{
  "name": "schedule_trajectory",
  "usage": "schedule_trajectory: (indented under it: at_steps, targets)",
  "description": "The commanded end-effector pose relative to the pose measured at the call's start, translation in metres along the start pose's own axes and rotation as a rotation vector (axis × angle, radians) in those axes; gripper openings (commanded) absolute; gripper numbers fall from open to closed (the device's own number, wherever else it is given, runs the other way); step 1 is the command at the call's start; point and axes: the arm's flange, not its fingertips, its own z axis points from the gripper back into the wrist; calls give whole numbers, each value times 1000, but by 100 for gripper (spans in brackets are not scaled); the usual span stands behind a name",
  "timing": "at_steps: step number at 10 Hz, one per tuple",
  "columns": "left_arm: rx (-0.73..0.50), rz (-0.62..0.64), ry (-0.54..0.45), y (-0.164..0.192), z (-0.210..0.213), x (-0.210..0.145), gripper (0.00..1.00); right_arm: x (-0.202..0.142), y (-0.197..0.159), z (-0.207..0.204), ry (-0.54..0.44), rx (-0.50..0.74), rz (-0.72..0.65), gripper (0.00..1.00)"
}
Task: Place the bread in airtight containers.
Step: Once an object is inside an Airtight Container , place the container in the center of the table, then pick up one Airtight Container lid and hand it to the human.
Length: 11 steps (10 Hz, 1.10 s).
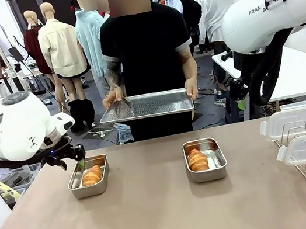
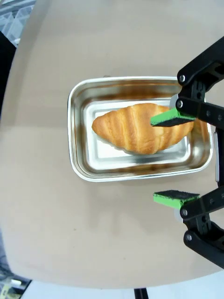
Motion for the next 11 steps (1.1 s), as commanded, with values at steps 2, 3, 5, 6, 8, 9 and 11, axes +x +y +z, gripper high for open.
schedule_trajectory:
  at_steps: [2, 3, 5, 6, 8, 9, 11]
  targets:
    - [36, -41, -73, 19, 43, -13, 100, 3, -1, 2, 13, -19, 8, 100]
    - [20, -60, -92, 33, 59, -16, 100, 3, -1, 2, 13, -19, 8, 100]
    - [0, -63, -99, 66, 79, -12, 100, 3, -1, 2, 13, -19, 8, 100]
    - [-2, -116, -69, 80, 84, -14, 100, 3, -1, 2, 13, -19, 8, 100]
    - [-31, -47, -58, 112, 95, -11, 100, 3, -1, 2, 13, -19, 8, 100]
    - [4, -70, -43, 123, 91, -13, 100, 3, -1, 2, 13, -19, 8, 100]
    - [1, -63, -77, 97, 88, -12, 100, 3, -1, 2, 13, -19, 8, 100]
